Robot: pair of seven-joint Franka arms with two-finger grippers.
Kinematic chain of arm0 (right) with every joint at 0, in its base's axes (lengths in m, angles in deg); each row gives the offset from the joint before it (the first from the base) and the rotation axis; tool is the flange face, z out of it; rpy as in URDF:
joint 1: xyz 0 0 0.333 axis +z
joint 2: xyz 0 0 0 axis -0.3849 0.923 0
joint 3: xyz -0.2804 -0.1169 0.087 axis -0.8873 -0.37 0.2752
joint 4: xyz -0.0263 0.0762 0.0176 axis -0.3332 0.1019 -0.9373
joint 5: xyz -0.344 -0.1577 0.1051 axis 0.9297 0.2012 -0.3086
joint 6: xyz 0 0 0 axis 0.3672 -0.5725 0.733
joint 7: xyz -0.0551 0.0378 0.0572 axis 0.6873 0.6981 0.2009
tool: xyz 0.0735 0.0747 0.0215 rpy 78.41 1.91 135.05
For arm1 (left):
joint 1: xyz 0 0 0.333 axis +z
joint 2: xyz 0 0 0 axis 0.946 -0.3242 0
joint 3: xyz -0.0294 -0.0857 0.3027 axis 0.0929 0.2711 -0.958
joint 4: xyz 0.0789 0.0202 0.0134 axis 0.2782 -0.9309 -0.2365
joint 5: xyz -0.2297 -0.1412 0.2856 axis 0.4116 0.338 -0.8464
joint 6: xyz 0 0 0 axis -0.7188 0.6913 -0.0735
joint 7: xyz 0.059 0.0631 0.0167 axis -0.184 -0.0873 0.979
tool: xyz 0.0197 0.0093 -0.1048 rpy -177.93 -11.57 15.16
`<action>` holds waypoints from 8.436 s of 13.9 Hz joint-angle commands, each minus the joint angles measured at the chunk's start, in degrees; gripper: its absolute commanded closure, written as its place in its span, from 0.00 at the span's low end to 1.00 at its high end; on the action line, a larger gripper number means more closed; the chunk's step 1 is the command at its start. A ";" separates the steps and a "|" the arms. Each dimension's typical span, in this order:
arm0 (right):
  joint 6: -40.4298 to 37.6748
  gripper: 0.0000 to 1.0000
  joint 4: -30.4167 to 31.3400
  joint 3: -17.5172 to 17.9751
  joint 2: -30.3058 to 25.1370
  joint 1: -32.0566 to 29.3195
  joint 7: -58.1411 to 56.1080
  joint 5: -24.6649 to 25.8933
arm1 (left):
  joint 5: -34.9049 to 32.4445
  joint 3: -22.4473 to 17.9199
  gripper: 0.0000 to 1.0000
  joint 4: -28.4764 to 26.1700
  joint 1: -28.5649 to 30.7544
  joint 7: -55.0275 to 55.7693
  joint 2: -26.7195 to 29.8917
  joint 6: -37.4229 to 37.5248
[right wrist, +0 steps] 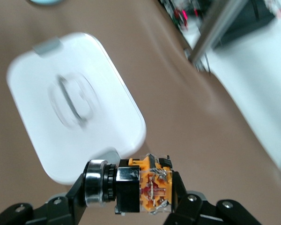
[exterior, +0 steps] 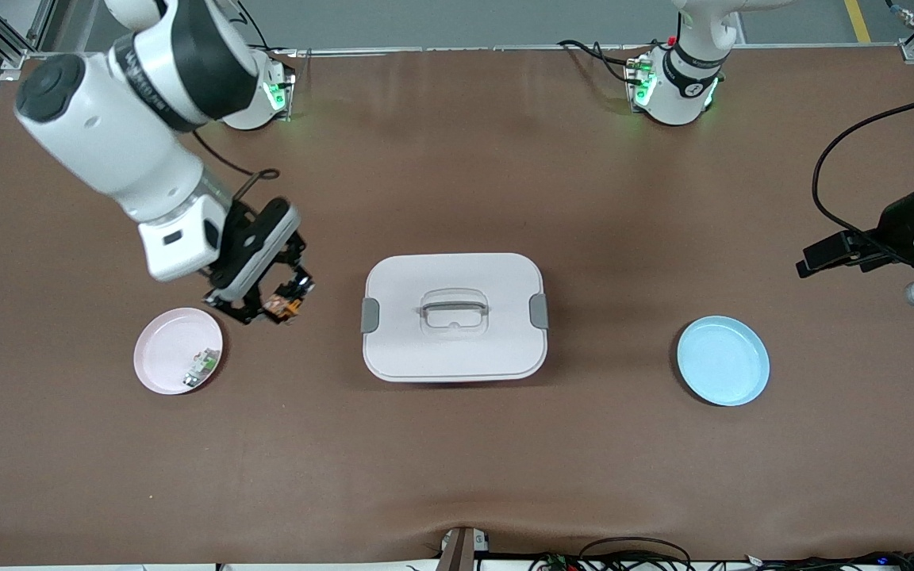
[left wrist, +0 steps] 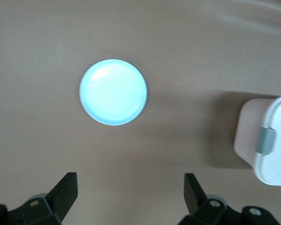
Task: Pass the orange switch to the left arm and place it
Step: 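Lift the switch with the right gripper and carry it over the box, then hold the switch above the box while the left gripper reaches toward it, then close the left gripper on the switch held by the right gripper, then open the right gripper and pull back while the left gripper withdraws, then carry the switch with the left gripper over the light-blue plate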
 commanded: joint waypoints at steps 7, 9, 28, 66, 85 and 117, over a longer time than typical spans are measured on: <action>14.29 0.89 -7.47 -0.83 9.70 11.53 -17.55 -20.98 | 19.94 0.13 0.00 0.35 1.53 -0.26 -2.07 0.36; 17.09 0.89 -8.80 -0.83 12.87 12.94 -18.61 -25.57 | 21.89 0.56 0.00 0.35 1.09 -1.22 -1.80 0.53; 17.55 0.90 -8.80 -0.74 16.31 18.39 -16.16 -41.94 | 23.65 11.99 0.00 0.08 -10.33 -1.24 -6.55 -16.25; 17.28 0.82 -8.54 -1.09 15.87 18.31 -15.98 -41.76 | 22.16 11.99 1.00 0.61 -16.75 6.06 -9.18 -16.60; 17.55 0.00 1.28 -4.17 8.50 17.60 -14.85 -37.21 | 8.29 11.90 1.00 0.26 -15.88 13.52 -8.92 -14.59; -14.00 0.00 8.00 -20.08 -8.30 -7.44 33.94 15.19 | -14.92 11.11 1.00 -10.98 6.71 17.49 -19.02 -18.00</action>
